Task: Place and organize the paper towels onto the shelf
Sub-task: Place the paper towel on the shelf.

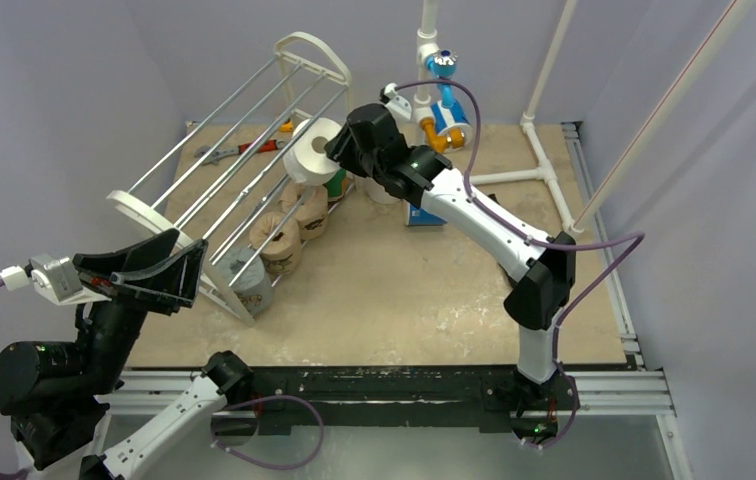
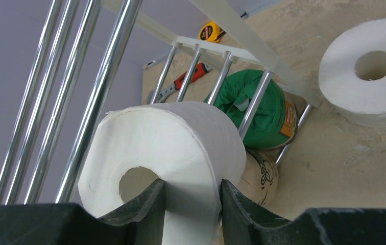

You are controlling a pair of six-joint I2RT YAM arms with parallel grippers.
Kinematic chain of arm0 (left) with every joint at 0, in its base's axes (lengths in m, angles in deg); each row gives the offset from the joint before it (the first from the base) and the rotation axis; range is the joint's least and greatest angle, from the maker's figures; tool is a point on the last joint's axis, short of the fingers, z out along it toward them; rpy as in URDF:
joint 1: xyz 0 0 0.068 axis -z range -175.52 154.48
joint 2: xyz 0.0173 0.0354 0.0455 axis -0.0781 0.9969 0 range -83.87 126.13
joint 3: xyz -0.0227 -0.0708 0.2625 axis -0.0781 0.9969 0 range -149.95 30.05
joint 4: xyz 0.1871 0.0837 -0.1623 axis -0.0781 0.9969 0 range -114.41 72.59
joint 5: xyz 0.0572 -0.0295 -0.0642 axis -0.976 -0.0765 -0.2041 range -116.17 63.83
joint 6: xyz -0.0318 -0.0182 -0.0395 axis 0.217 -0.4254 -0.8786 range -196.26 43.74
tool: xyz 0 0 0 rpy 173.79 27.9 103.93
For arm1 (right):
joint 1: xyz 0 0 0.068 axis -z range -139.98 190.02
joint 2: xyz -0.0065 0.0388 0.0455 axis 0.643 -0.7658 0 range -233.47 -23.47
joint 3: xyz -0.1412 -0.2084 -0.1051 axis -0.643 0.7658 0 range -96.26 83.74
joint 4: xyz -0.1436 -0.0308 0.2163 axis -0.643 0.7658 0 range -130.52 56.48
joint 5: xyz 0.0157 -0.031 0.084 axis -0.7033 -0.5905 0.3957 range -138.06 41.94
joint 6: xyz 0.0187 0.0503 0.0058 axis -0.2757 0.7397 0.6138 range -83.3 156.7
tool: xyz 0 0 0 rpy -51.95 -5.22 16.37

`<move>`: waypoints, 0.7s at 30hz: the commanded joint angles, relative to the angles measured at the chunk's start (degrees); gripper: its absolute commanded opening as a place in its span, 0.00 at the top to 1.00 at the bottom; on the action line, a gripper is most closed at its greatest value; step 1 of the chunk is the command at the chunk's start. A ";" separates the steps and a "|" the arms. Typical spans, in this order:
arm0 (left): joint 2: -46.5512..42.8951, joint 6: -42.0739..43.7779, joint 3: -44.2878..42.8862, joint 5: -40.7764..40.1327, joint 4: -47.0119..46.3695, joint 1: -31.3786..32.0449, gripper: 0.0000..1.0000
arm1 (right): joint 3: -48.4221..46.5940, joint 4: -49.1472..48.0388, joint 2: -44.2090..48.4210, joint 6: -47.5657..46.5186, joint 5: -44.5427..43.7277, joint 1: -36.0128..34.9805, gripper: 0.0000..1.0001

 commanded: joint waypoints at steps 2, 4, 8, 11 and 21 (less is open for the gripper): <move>0.51 -1.12 0.25 -0.24 -0.68 -0.32 0.37 | -7.66 -1.26 -2.04 2.25 -3.07 0.18 1.00; 0.42 -1.12 0.35 -0.47 -0.51 -0.28 0.37 | -7.37 -1.77 -2.39 2.13 -3.59 0.17 1.00; 0.05 -1.12 0.68 -0.68 -0.54 -0.28 0.37 | -8.11 -1.63 -3.29 1.73 -5.08 0.18 1.00; 0.03 -1.03 0.69 -0.84 -0.50 -0.33 0.37 | -9.10 -1.10 -4.01 1.51 -5.68 0.22 1.00; -0.07 -0.77 0.77 -0.94 -0.62 -0.32 0.37 | -11.72 -0.03 -6.05 0.40 -6.09 0.18 1.00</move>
